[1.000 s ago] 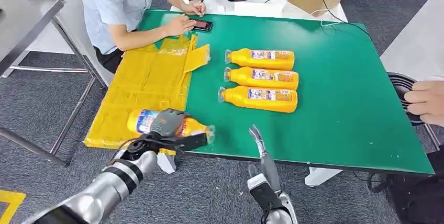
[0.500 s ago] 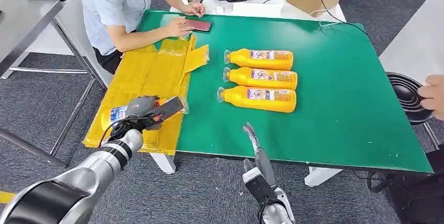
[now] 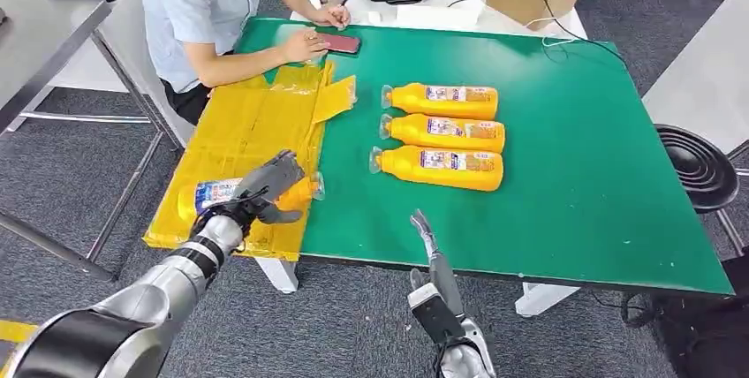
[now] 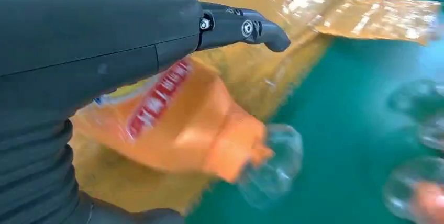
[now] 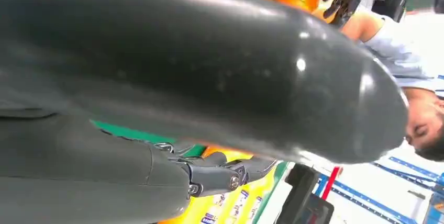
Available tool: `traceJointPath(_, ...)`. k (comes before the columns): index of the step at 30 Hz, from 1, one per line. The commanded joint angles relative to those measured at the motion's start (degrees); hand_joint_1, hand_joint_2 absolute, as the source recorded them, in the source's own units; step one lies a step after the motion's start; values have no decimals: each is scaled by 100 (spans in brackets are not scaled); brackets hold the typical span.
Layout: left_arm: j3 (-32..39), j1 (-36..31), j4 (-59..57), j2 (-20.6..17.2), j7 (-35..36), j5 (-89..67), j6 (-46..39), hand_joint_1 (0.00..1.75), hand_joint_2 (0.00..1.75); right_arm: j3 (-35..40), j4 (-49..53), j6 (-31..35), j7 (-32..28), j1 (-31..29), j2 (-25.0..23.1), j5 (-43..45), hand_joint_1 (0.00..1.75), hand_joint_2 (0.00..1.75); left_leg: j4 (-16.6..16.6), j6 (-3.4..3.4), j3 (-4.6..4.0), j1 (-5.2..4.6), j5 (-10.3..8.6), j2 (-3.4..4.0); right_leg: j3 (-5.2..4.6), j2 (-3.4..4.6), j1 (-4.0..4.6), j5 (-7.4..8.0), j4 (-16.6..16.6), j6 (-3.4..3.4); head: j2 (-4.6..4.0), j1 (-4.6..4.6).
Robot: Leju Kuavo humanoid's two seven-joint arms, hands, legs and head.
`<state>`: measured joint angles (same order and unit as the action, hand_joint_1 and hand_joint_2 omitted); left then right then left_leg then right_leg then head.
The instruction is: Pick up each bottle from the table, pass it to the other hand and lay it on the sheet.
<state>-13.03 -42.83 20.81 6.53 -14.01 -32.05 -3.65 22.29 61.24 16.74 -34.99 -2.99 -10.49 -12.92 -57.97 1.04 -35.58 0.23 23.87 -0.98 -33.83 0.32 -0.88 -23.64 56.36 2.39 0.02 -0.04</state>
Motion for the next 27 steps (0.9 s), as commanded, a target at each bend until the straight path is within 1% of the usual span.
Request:
traceJointPath(1,197,356,544,359,-925,778,0,0,175,30,-350,190,-54,-143,98,51,0,0,6,-4,16,2,4,0,17,-8,4,-5,-8,-8,0,-2)
traceJointPath(2,133,427,769,367,-935,860,8,0,175,28,-333,191,-62,-127,113,55,0,0,7,-4,19,2,4,-4,21,-12,4,-7,-9,-9,0,0)
traceJointPath(3,134,590,1178,398,-1209,1135,-211,0,175,9,-308,213,-70,-98,112,79,0,0,4,-3,12,1,3,-8,14,-15,3,-6,-6,-6,0,-2)
traceJointPath(4,31,805,1717,408,-1334,1367,-509,0,175,13,-276,239,-70,-51,133,88,0,0,3,-4,17,4,9,-2,19,-12,6,-9,-7,-9,0,0)
traceJointPath(5,-32,854,1850,401,-1253,1400,-526,0,175,21,-271,246,-75,-36,144,93,0,0,3,-1,6,1,4,-2,5,-9,2,-4,-4,-5,0,0)
traceJointPath(6,38,1109,2452,462,-1588,1759,-881,0,175,2,-247,288,-125,3,137,126,0,0,2,-2,13,2,11,-1,14,-11,4,-11,-5,-8,0,2)
traceJointPath(7,-18,1224,2737,457,-1618,1894,-948,0,175,-1,-230,289,-160,23,138,152,0,0,2,-2,4,2,8,4,4,-6,4,-7,-4,-6,0,2)
traceJointPath(8,-142,1373,3132,428,-1466,2053,-1036,0,175,-17,-186,335,-199,53,134,177,0,0,1,-3,12,2,14,9,11,-4,4,-11,-4,-8,0,0)
traceJointPath(9,-25,1561,3558,524,-1829,2533,-1163,0,175,-100,-122,627,-399,108,82,165,0,0,3,-2,4,0,8,7,-1,-5,2,-8,-3,-6,0,0)
traceJointPath(10,-43,1746,4025,558,-1908,2908,-1189,0,175,-120,-67,711,-424,139,68,223,0,0,2,-3,7,3,14,13,4,-3,5,-11,-5,-9,0,0)
traceJointPath(11,-200,1881,4389,498,-1743,2976,-1260,0,175,-97,-13,718,-412,158,87,241,0,0,2,-2,-6,-1,7,7,-11,-7,1,-8,-2,-5,0,-2)
traceJointPath(13,-200,1881,4389,498,-1743,2976,-1260,0,175,-97,-13,718,-412,158,87,241,0,0,-2,-3,-12,4,9,10,-16,-1,6,-6,-2,-6,0,0)
traceJointPath(16,-240,1897,4418,452,-1707,2998,-1271,0,175,-93,-13,719,-403,146,88,248,0,0,-3,-9,1,3,19,24,-8,7,7,-12,0,-11,0,0)
traceJointPath(17,-240,1897,4418,452,-1707,2998,-1271,0,175,-93,-13,719,-403,146,88,248,0,0,-1,-8,-11,2,12,16,-19,0,5,-8,-1,-9,0,-2)
traceJointPath(18,-67,1962,4541,562,-1985,3500,-1139,0,175,-116,-27,781,-406,140,77,271,0,0,-2,-9,-4,3,16,19,-12,3,7,-11,-1,-12,0,-2)
traceJointPath(19,-3,2090,4828,629,-1946,4077,-924,0,175,-131,-54,834,-418,121,78,292,0,0,0,-8,-13,3,11,13,-19,0,6,-7,-4,-9,0,0)
traceJointPath(20,23,2365,5404,686,-1762,4784,-677,0,175,-161,-107,900,-440,102,85,312,0,0,-2,-8,-7,4,15,18,-14,3,7,-9,-3,-11,0,-2)
traceJointPath(21,-51,2605,5855,646,-1615,5176,-457,0,175,-203,-147,961,-439,87,86,361,0,0,-2,-6,-16,3,13,21,-23,8,6,-7,-3,-8,0,0)
traceJointPath(22,-107,2952,6415,582,-1622,5405,-311,0,175,-221,-171,990,-468,63,110,389,0,0,-5,-7,-3,3,22,30,-12,13,7,-13,-2,-11,0,-2)
traceJointPath(23,-154,3105,6645,517,-1614,5405,-317,0,175,-243,-176,998,-495,52,128,379,0,0,1,-5,-18,1,13,27,-27,14,4,-5,-4,-6,0,0)
traceJointPath(24,-149,3382,6984,436,-1698,5351,-494,0,175,-269,-95,1131,-501,54,201,199,0,175,2,-6,1,1,24,45,-12,28,4,-11,-6,-9,0,-2)
traceJointPath(25,-113,3559,7138,377,-1707,5381,-535,0,175,-253,-44,1301,-501,44,308,-60,0,175,1,-7,9,1,29,47,-3,29,5,-15,-6,-11,0,0)
traceJointPath(26,-73,3710,7224,303,-1654,5475,-478,0,175,-315,-33,1675,-457,-3,451,-504,0,175,8,-7,17,0,30,56,1,38,3,-14,-12,-11,0,0)
traceJointPath(27,-49,3766,7245,282,-1706,5444,-467,0,175,-371,-51,1771,-344,-45,545,-787,0,175,8,-8,14,0,30,52,0,35,4,-15,-11,-12,0,0)
